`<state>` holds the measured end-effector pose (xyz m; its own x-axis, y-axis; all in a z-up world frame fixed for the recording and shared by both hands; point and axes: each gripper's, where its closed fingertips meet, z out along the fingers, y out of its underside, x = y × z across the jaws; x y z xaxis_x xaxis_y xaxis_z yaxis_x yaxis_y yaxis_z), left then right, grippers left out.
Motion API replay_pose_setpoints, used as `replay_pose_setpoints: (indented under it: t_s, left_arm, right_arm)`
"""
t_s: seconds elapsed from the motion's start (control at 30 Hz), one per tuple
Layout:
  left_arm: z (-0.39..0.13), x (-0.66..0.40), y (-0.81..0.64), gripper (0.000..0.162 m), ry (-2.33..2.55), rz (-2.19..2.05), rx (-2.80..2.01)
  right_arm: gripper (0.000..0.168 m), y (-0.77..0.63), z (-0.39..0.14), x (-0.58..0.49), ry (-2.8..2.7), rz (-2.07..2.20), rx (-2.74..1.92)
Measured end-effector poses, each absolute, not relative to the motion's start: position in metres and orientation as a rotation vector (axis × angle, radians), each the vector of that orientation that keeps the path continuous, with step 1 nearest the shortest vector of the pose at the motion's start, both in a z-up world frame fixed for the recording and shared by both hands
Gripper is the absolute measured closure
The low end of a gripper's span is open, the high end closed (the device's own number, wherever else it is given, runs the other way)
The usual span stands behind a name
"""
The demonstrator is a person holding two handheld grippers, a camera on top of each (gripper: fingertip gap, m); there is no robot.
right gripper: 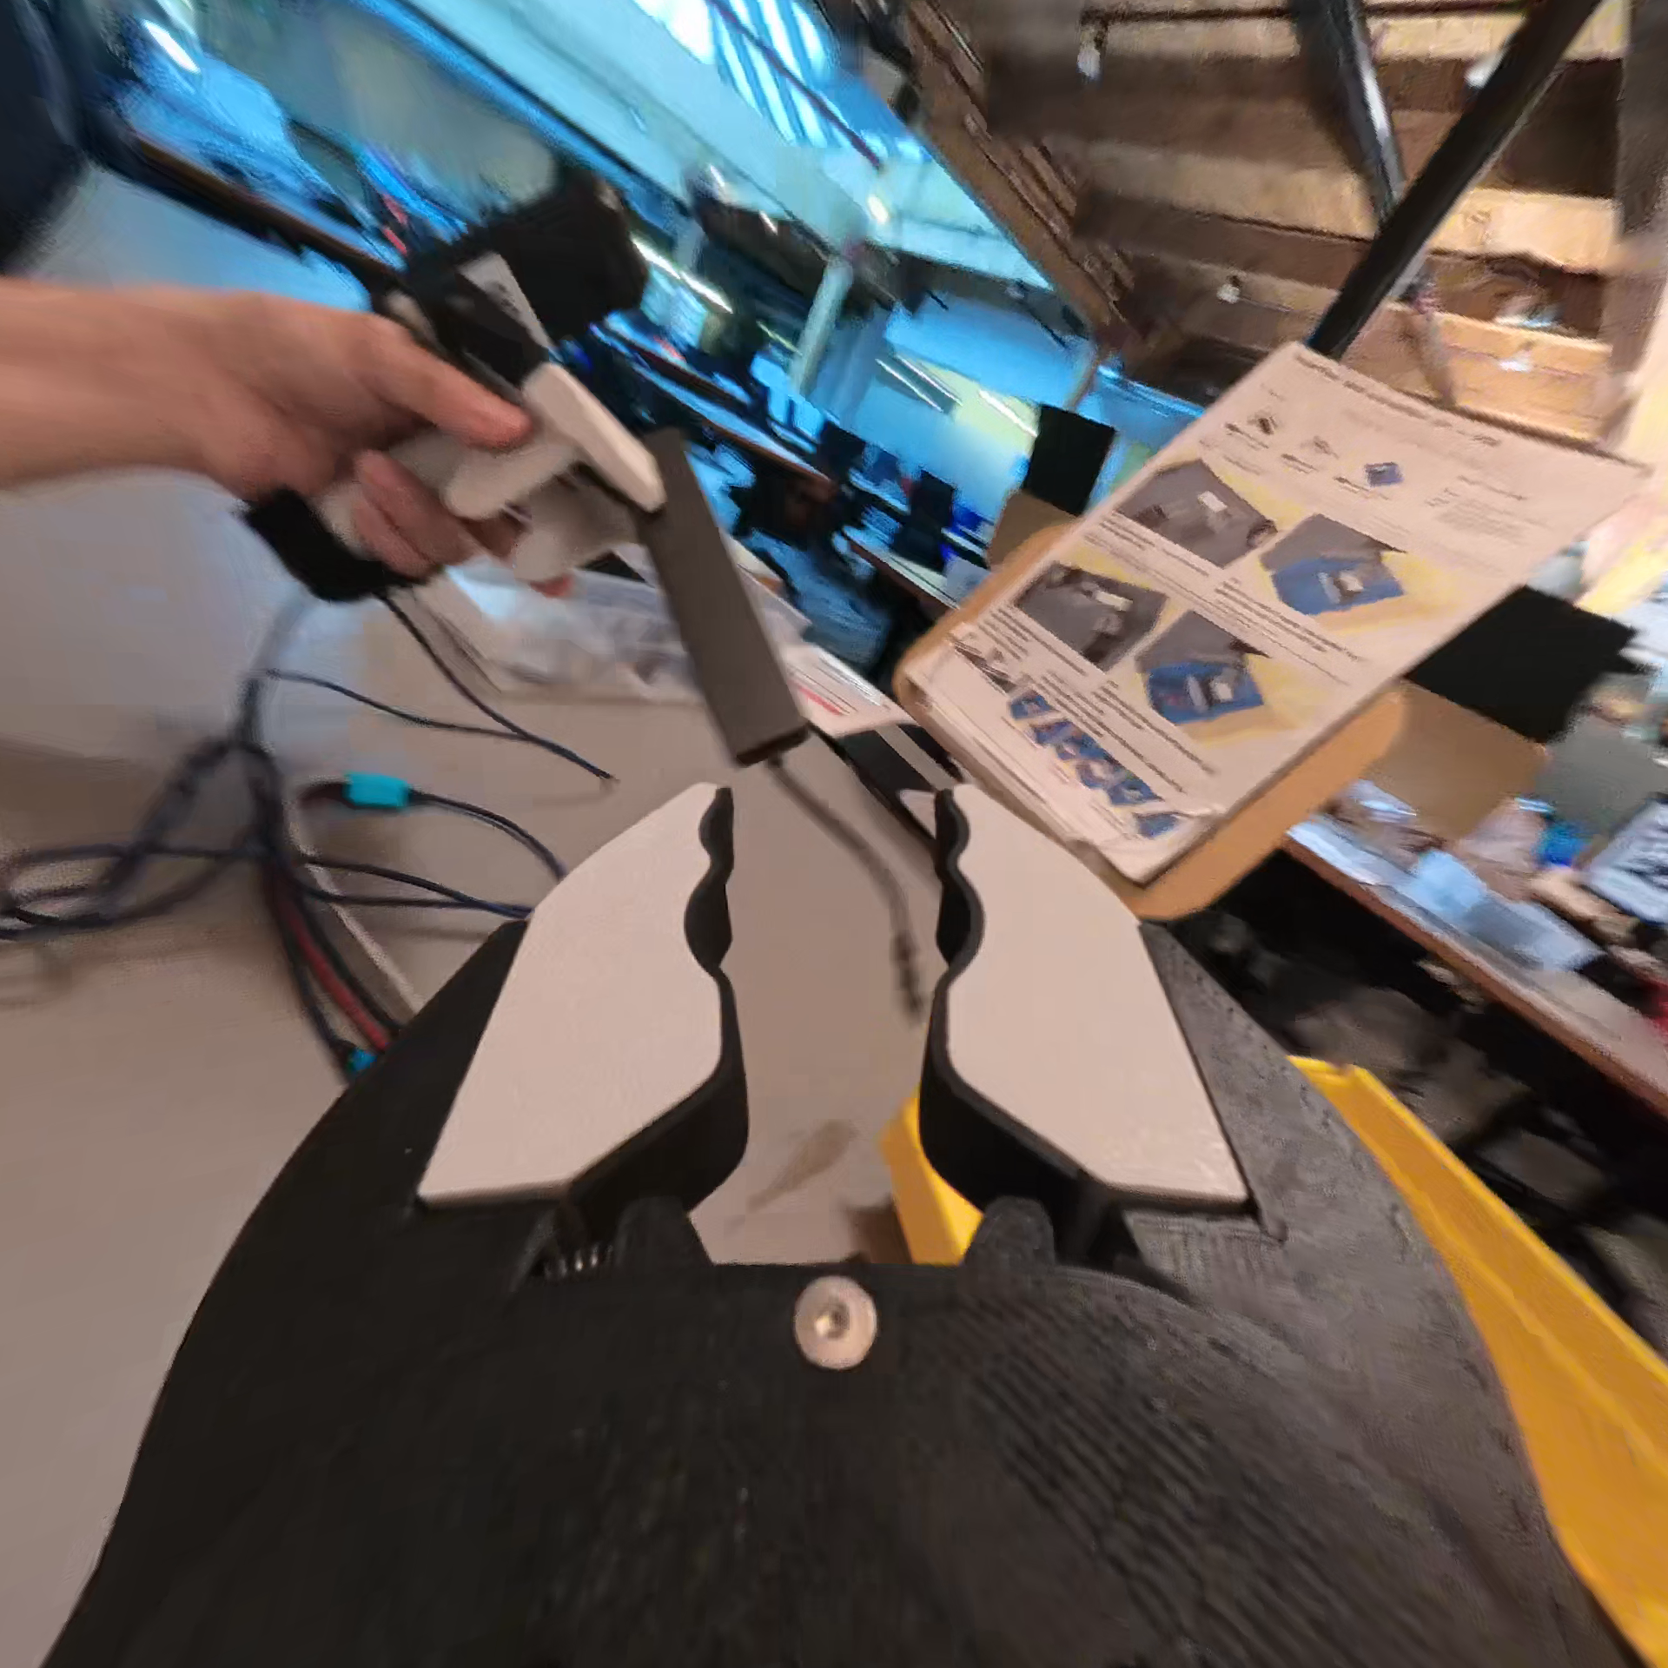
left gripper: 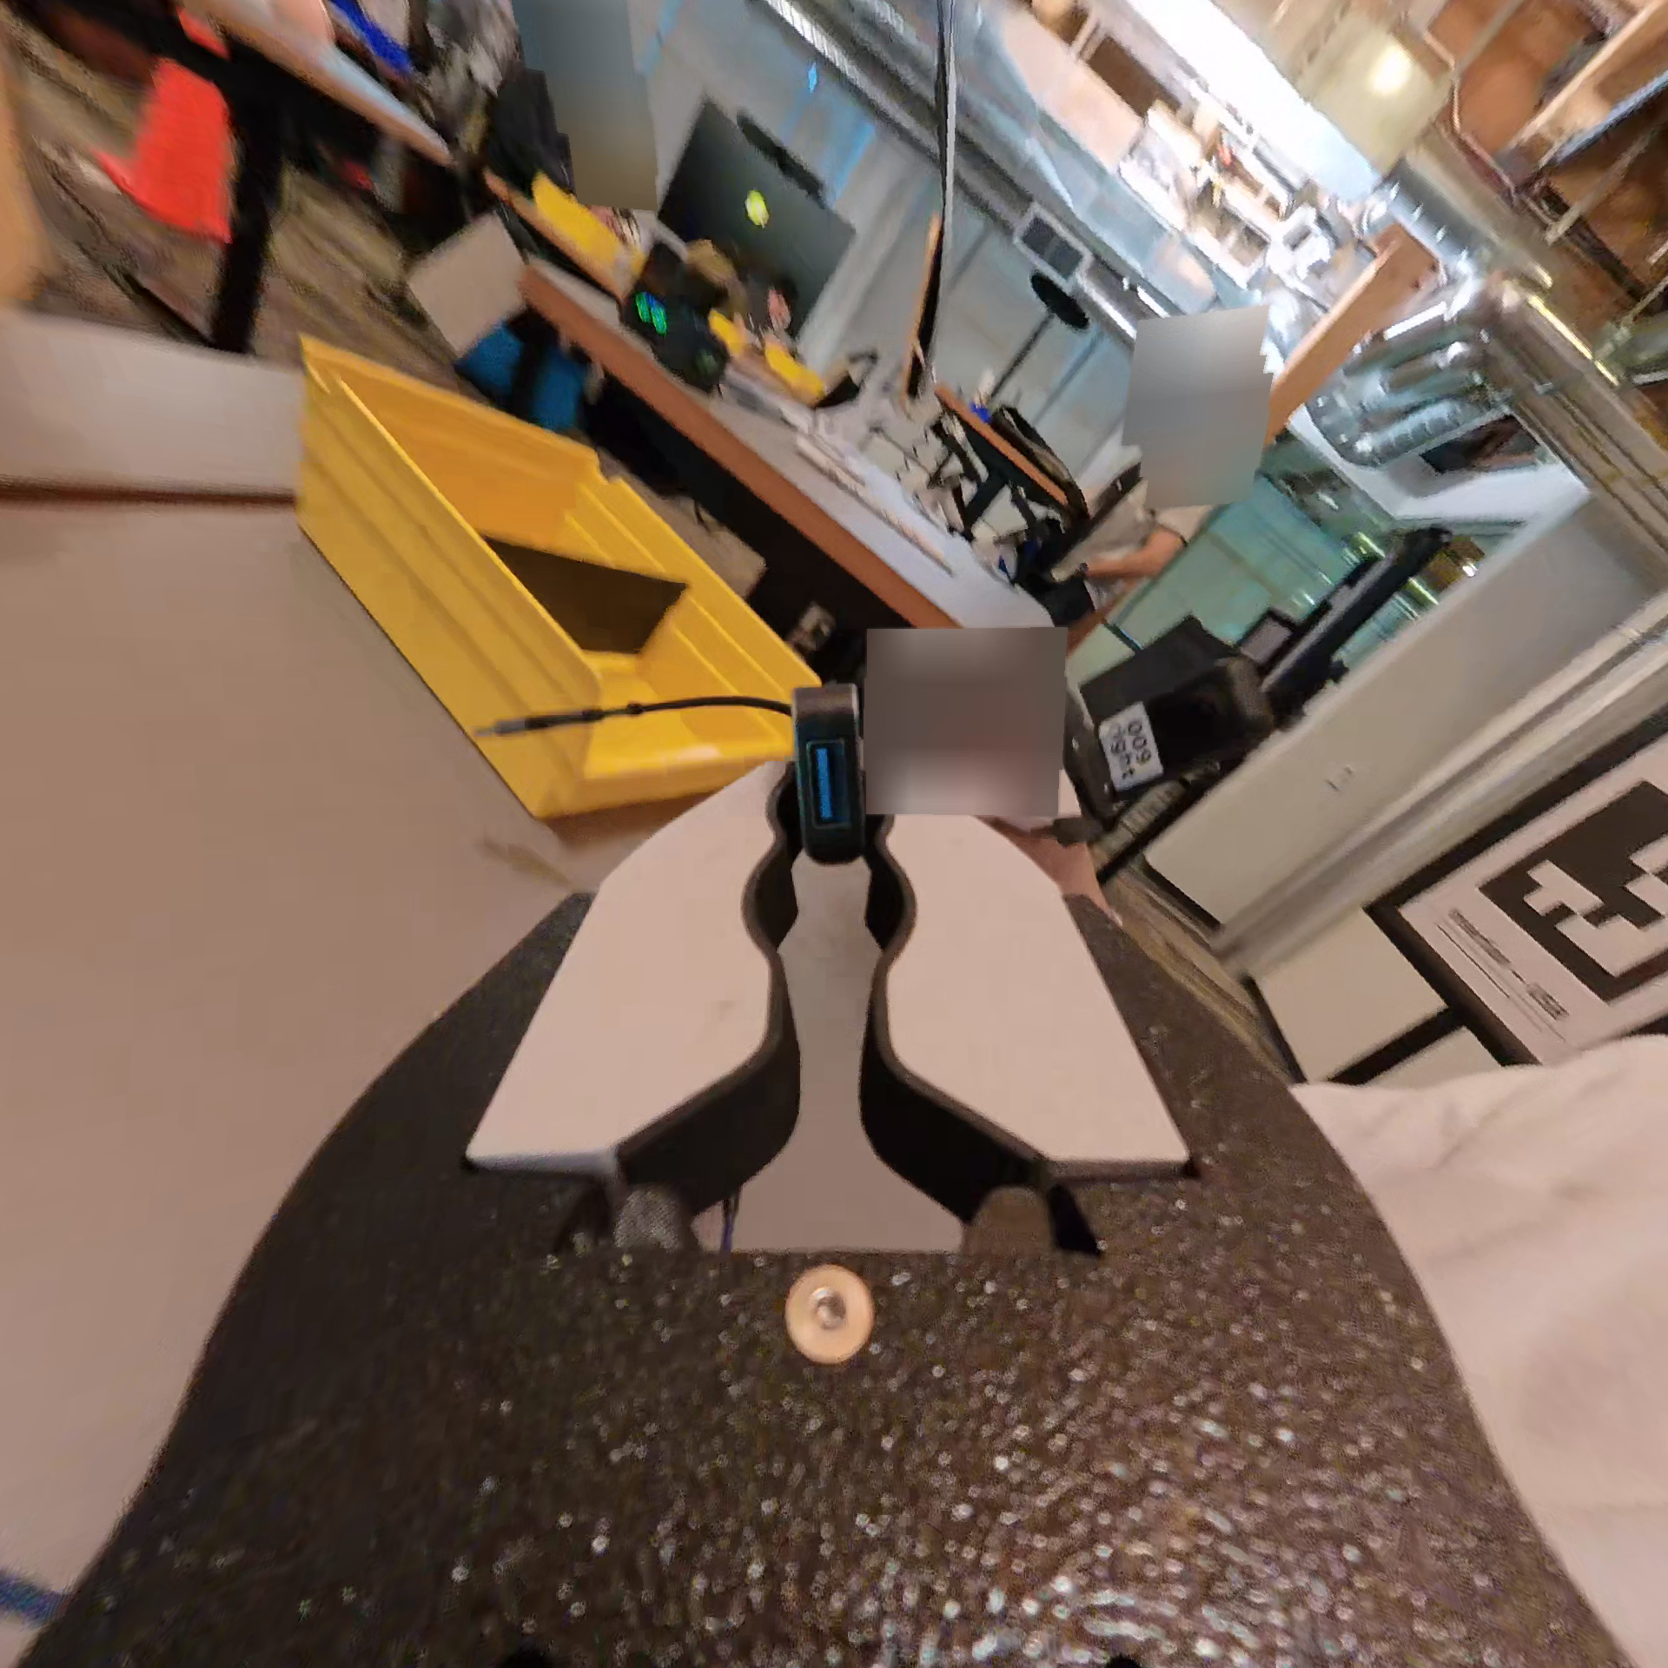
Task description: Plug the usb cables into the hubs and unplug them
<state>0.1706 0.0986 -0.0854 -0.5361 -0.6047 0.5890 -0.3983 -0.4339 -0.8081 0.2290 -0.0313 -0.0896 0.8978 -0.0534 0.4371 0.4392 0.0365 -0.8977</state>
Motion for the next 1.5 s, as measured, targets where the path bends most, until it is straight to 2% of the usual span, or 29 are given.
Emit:
replay_pose_setpoints:
  t_s: [0.1, 0.23, 0.33, 0.4, 0.53, 0.63, 0.7, 0.73, 0.97, 1.17, 1.27, 1.5]
  left_arm:
    - [-0.05, 0.165, 0.112, 0.152, 1.453, -2.127, -1.333]
    - [-0.009, 0.151, 0.084, 0.153, 1.359, -2.406, -1.181]
    - [-0.023, 0.153, 0.053, 0.153, 1.425, -2.501, -1.245]
    - [-0.039, 0.155, 0.039, 0.152, 1.439, -2.587, -1.337]
    - [-0.076, 0.159, 0.017, 0.152, 1.562, -2.603, -1.511]
    - [-0.094, 0.16, 0.006, 0.152, 1.647, -2.551, -1.595]
    - [-0.099, 0.161, 0.004, 0.152, 1.657, -2.543, -1.644]
    - [-0.101, 0.161, 0.004, 0.152, 1.672, -2.529, -1.656]
    - [-0.112, 0.165, 0.004, 0.151, 1.651, -2.524, -1.747]
    - [-0.112, 0.166, 0.005, 0.151, 1.658, -2.552, -1.753]
    - [-0.114, 0.165, 0.003, 0.151, 1.66, -2.588, -1.774]
    - [-0.117, 0.164, 0.004, 0.15, 1.654, -2.659, -1.801]
  right_arm:
    - [0.127, -0.028, -0.099, 0.205, -0.383, -0.158, -1.492]
    - [0.122, -0.001, -0.112, 0.186, -0.394, -0.035, -1.471]
    - [0.112, 0.013, -0.097, 0.182, -0.324, -0.024, -1.337]
    - [0.097, 0.019, -0.097, 0.179, -0.307, -0.021, -1.323]
    - [0.09, 0.022, -0.096, 0.167, -0.335, 0.013, -1.288]
    - [0.098, 0.021, -0.093, 0.16, -0.362, 0.032, -1.24]
    - [0.123, 0.022, -0.096, 0.161, -0.391, -0.024, -1.242]
    - [0.129, 0.022, -0.097, 0.164, -0.387, -0.05, -1.244]
    - [0.13, 0.023, -0.106, 0.171, -0.393, -0.102, -1.297]
    - [0.12, 0.022, -0.104, 0.168, -0.392, -0.098, -1.287]
    - [0.128, 0.022, -0.103, 0.171, -0.407, -0.166, -1.274]
    - [0.128, 0.022, -0.1, 0.168, -0.404, -0.161, -1.265]
